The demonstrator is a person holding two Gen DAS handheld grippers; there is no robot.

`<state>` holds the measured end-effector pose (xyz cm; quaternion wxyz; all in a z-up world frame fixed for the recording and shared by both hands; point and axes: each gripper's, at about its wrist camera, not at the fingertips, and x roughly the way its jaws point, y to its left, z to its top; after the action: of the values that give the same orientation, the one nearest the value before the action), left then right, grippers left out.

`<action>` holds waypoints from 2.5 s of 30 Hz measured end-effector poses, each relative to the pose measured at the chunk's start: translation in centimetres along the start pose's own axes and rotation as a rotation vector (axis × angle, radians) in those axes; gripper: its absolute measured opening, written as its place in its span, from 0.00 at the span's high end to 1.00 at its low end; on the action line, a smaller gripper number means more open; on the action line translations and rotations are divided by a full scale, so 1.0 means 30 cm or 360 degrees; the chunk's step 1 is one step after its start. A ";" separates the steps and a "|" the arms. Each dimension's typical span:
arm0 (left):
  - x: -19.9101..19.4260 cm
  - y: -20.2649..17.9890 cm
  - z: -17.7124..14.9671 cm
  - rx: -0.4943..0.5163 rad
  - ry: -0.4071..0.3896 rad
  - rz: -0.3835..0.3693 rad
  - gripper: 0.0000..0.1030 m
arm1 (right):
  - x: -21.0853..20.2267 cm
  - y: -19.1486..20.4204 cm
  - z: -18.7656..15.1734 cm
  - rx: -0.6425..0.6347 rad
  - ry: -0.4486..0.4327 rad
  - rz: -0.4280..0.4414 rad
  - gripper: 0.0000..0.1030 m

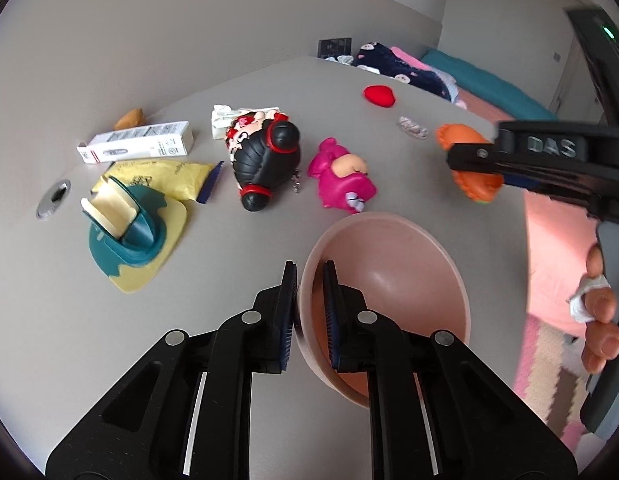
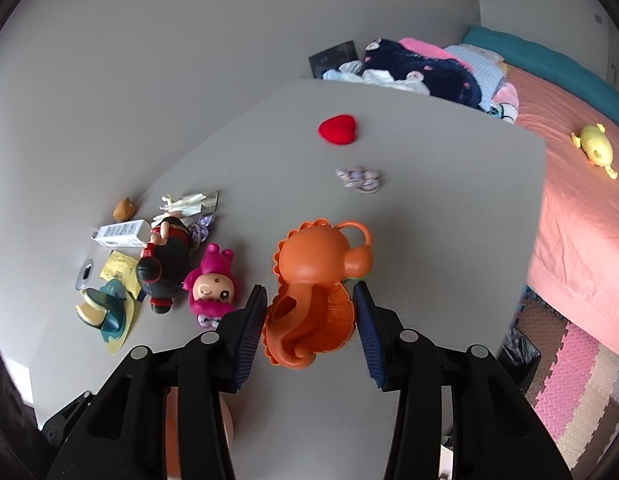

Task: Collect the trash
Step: 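Carry the bowl and orange toy over the trash bin and open both tools, then move both tools back over the desk toward the pink doll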

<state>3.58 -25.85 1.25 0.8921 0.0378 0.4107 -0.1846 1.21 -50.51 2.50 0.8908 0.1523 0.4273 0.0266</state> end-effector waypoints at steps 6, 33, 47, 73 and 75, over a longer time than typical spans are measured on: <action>-0.050 -0.124 -0.015 0.0111 -0.0019 -0.0061 0.87 | -0.127 -0.097 -0.022 0.0027 -0.0082 0.0020 0.55; 0.081 -0.827 -0.122 0.0641 0.0249 -0.0385 0.84 | -0.332 -0.815 -0.212 0.0440 -0.0097 -0.0246 0.41; 0.012 -0.774 -0.088 0.0603 0.0064 -0.0288 0.06 | -0.423 -0.812 -0.255 0.0510 -0.0393 -0.0253 0.08; 0.182 -0.266 0.172 0.0132 0.0047 0.0144 0.06 | -0.226 -0.445 -0.043 0.0220 -0.0285 0.0055 0.03; 0.211 -0.259 0.192 0.0146 0.0063 0.0151 0.06 | -0.209 -0.428 -0.032 0.0208 -0.0263 0.0045 0.03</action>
<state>8.69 -36.22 0.96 0.8888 0.1017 0.4173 -0.1599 -4.57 -63.62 2.88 0.9107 0.2180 0.3510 -0.0014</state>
